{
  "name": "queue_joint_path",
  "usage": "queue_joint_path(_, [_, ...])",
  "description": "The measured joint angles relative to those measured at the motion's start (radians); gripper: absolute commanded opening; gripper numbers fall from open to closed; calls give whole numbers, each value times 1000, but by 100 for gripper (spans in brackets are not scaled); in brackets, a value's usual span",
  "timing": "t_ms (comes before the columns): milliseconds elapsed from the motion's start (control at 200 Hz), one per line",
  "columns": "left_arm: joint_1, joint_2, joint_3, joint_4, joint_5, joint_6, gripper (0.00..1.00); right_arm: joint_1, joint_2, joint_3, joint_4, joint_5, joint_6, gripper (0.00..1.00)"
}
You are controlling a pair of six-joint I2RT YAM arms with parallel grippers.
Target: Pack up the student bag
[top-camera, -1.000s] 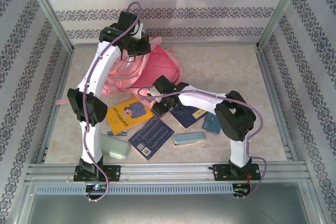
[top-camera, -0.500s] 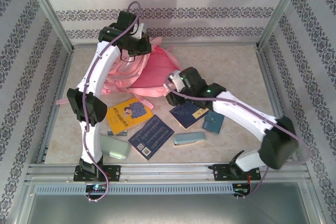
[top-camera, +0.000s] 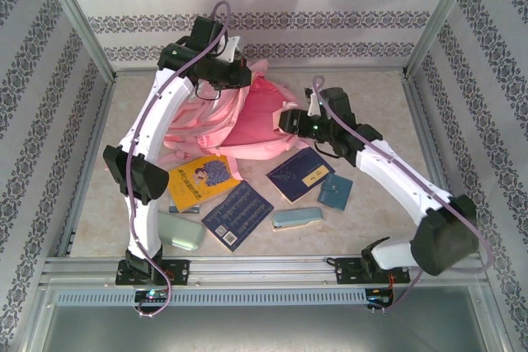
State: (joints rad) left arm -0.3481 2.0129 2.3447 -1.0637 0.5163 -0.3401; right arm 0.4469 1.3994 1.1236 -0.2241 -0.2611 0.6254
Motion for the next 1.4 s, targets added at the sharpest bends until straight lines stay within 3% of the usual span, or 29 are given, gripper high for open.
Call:
queue_joint_path(215, [2,-51,-8,6,57,0,0,-13,199,87,114,-37,250,25])
queue_joint_path(420, [2,-58,-9,10,90,0,0,12,450,280,167,-100,401,30])
queue_joint_path(570, [2,-58,-8,16,90,0,0,72,587,417,158,-109,459,62])
queue_joint_path(695, [10,-58,-6,17,92,0,0,114,653,484,140,-123,490,71])
queue_joint_path(844, [40,-58,-5,38,114,-9,0,121,654,489,122,-126,470,76])
queue_joint_path(1079, [66,-58,-5,65,127,-28,0,70,586,487,80,-122,364,76])
queue_joint_path(1399, [69,-57,-5,68,128,-36,0,34,349,499,-102,-106,76,63])
